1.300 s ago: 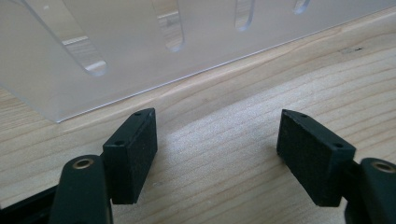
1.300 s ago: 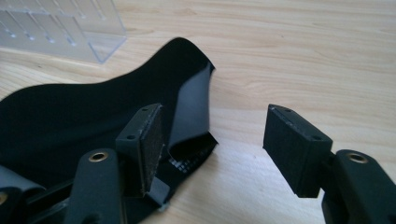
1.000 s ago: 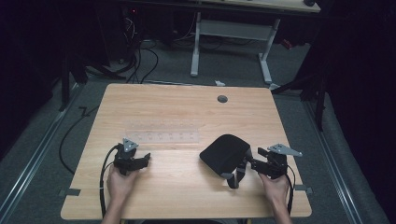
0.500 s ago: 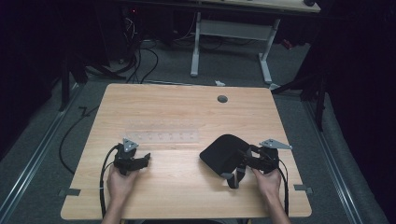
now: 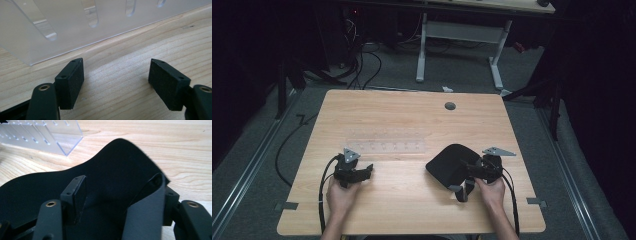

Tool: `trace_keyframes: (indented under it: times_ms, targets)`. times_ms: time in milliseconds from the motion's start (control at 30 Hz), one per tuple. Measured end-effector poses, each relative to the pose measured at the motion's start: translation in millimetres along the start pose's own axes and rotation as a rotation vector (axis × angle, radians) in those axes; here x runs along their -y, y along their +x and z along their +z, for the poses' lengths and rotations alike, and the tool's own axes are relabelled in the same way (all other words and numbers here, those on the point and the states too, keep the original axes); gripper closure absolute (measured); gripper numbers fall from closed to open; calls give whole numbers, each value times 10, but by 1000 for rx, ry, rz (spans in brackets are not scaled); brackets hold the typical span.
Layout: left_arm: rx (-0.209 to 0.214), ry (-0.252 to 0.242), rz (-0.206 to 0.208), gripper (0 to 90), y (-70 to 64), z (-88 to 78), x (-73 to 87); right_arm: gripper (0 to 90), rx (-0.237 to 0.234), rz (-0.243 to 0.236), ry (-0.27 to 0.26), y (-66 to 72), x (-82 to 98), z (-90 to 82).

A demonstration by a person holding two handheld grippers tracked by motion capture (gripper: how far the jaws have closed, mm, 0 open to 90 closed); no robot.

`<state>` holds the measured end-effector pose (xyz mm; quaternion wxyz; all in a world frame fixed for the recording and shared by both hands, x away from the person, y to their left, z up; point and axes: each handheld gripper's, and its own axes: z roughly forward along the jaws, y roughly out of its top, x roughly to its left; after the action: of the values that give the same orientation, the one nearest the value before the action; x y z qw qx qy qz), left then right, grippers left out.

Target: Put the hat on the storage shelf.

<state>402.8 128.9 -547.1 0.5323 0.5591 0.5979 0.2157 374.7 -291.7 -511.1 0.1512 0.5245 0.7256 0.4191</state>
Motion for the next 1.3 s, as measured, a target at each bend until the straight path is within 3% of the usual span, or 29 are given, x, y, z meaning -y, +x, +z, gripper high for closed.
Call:
trace_keyframes:
  times_ms: [533, 700, 933, 1067, 1300]
  targets:
    - [0, 0, 0, 291, 0, 0, 0, 462, -63, 21, 34, -63, 80, 103]
    - [0, 1, -1, 291, -1, -1, -1, 496, -69, -11, 27, -58, 99, 81]
    - [-1, 1, -1, 291, -1, -1, -1, 611, -96, -34, 12, -60, 118, 35]
    - [-1, 1, -1, 291, -1, -1, -1, 696, -138, -43, 15, -83, 123, 7]
    - [-1, 1, -2, 291, -2, 0, 0, 772, -177, -64, 9, -91, 125, -41]
